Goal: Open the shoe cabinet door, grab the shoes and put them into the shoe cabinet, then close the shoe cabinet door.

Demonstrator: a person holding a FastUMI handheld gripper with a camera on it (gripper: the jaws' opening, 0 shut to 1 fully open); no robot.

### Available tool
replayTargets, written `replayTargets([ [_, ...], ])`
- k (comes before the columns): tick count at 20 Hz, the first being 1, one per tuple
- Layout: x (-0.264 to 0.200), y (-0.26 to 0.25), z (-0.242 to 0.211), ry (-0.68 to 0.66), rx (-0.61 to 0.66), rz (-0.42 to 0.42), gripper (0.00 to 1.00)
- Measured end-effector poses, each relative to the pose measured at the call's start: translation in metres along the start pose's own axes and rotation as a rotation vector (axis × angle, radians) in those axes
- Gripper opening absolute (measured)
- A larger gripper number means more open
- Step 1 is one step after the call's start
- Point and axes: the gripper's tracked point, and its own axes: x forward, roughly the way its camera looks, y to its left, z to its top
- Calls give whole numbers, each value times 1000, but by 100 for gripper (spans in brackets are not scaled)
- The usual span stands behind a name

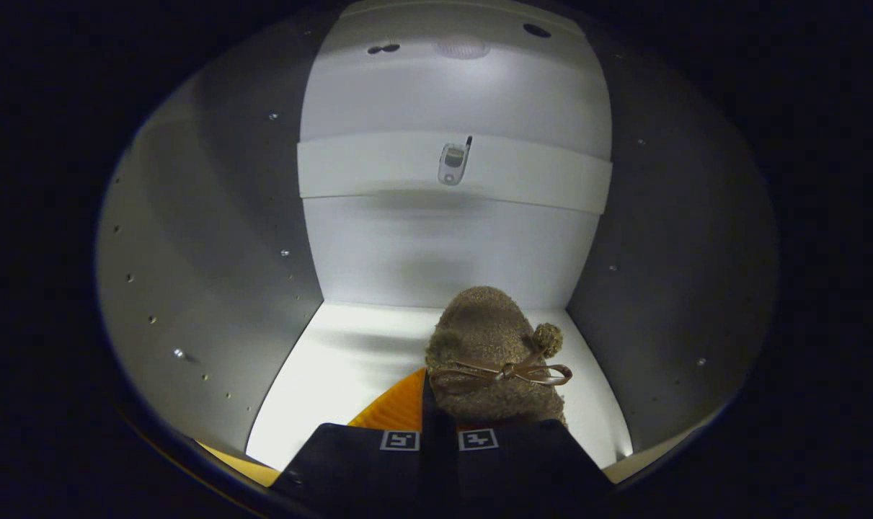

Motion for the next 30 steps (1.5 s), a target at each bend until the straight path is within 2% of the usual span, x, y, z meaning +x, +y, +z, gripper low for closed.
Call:
replayTargets([
  [3,19,1,-8,43,-3,-11,5],
  [10,31,15,-9,31,-32,20,8],
  [11,29,17,-11,36,-41,22,23],
  [12,31,17,-13,40,-46,17,29],
  [13,30,16,-14,43,-40,11,40],
  [14,29,18,-13,42,-23,17,42],
  [17,24,19,-12,29,3,12,84],
  [22,5,21,-12,28,-10,-9,90],
  [26,-22,14,-5,-4,-15,-34,98],
  [30,-58,8,7,-53,4,-20,99],
])
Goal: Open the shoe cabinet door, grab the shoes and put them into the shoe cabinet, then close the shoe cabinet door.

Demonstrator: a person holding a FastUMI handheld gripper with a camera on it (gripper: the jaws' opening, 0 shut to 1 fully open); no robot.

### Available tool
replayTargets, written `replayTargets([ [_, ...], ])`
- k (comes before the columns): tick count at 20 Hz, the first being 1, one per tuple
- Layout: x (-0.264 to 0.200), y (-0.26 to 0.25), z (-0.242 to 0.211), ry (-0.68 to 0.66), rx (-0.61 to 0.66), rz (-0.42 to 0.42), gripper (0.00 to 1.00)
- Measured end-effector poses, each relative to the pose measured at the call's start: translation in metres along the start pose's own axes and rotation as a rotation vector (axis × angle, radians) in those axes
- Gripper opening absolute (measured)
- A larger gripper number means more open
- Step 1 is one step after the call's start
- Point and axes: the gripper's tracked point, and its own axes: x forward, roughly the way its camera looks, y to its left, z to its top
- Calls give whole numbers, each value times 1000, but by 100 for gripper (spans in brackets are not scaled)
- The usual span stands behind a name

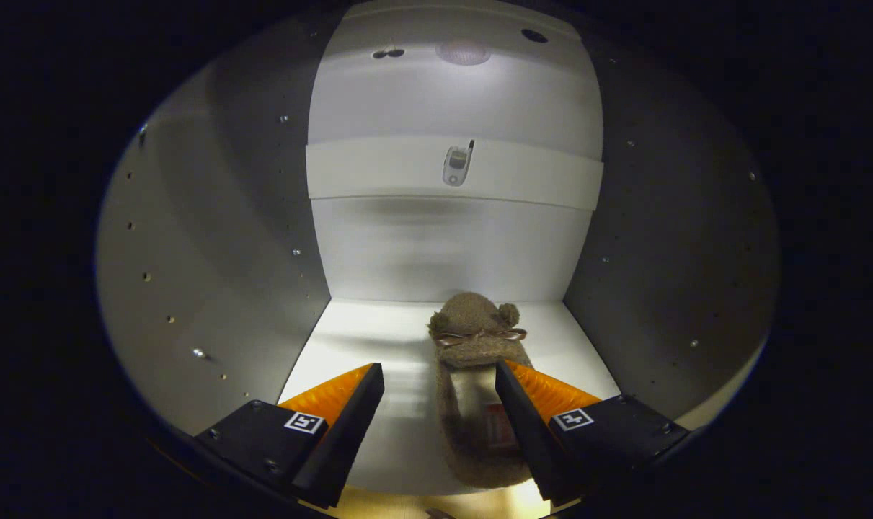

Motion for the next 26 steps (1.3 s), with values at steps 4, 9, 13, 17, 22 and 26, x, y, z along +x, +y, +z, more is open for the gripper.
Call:
replayTargets([
  [4,-62,0,23,-87,16,24,99],
  [9,-164,-5,24,-146,29,11,98],
  [13,-239,-1,12,-169,62,33,99],
  [17,-317,-4,1,-221,71,34,98],
  [22,-406,-21,-24,-252,131,31,98],
  [26,-454,-52,-49,-262,158,-58,98],
])
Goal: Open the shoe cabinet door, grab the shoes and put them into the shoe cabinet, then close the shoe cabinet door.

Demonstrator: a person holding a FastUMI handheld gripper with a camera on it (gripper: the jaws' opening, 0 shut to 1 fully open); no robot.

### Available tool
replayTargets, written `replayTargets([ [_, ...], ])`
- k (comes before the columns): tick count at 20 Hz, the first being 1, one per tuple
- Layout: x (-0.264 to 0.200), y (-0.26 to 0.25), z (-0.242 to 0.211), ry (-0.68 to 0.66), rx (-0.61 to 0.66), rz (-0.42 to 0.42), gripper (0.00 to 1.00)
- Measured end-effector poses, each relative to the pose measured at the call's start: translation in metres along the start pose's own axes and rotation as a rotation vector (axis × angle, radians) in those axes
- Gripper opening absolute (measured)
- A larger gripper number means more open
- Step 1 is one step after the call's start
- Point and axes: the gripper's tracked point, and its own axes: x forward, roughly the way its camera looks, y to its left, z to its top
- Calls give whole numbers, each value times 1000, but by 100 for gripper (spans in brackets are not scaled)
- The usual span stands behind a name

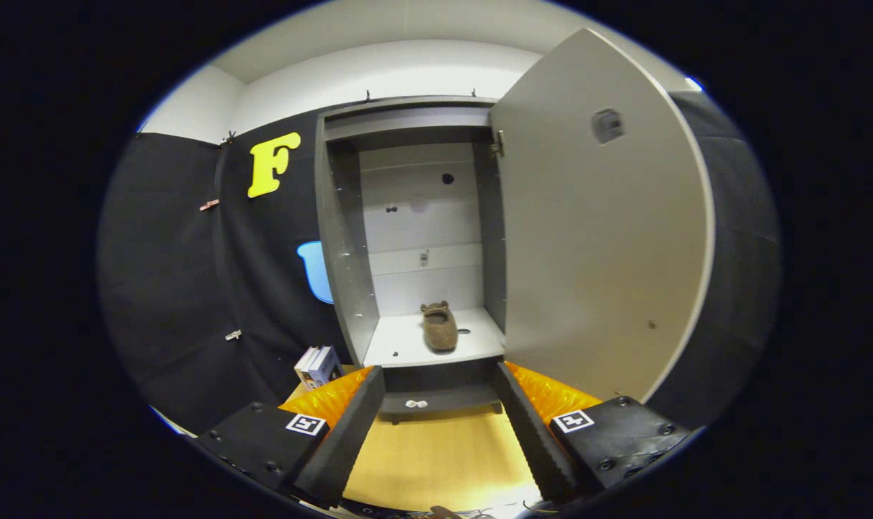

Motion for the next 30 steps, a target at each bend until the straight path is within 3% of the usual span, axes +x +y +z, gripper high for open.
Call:
replayTargets([
  [10,-71,-128,-1,-36,48,-232,99],
  [14,-75,-188,6,-32,64,-269,99],
  [19,-45,-247,11,-17,72,-237,98],
  [23,-1,-280,12,-11,71,-163,98],
  [30,66,-279,17,-2,39,-4,98],
])
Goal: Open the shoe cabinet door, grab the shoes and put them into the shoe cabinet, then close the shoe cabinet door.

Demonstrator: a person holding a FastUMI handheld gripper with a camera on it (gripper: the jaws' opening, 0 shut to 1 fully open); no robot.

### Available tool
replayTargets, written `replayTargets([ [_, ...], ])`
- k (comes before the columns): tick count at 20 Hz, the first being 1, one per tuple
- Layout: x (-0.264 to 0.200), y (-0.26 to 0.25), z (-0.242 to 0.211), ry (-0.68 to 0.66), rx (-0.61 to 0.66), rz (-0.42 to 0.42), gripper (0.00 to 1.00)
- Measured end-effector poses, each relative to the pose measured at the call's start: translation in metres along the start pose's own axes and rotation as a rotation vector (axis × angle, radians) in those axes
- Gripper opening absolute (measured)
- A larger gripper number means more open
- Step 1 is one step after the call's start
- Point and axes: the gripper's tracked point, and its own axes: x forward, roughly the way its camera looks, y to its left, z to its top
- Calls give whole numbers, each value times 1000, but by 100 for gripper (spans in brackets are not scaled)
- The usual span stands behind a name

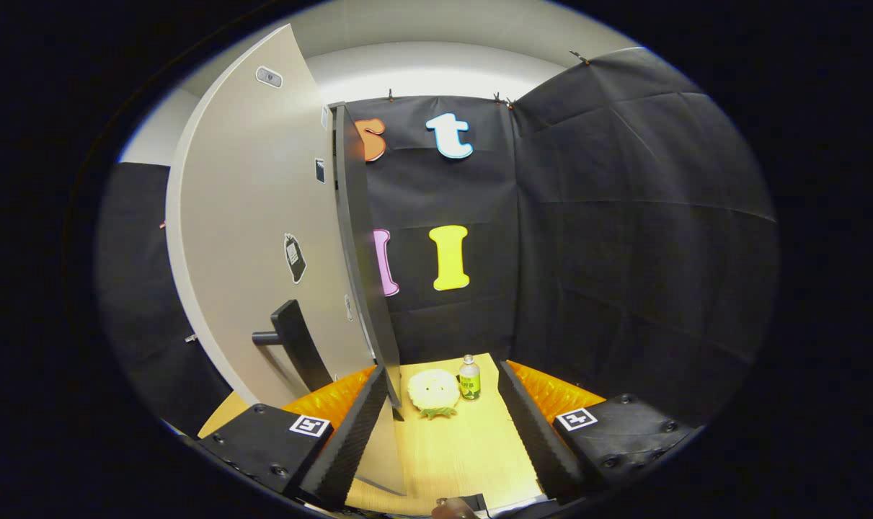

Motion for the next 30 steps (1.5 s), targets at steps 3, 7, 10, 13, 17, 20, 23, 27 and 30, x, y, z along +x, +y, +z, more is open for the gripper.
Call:
replayTargets([
  [3,14,7,1,2,-1,50,98],
  [7,17,13,6,-20,-20,73,98],
  [10,15,17,8,-34,-43,54,98],
  [13,11,40,8,-37,-56,72,98],
  [17,2,76,5,-47,-63,73,98],
  [20,-3,110,-2,-50,-53,55,98],
  [23,-1,148,-4,-67,-49,38,98],
  [27,7,206,-11,-81,-25,56,98],
  [30,14,247,-14,-101,-46,70,98],
])
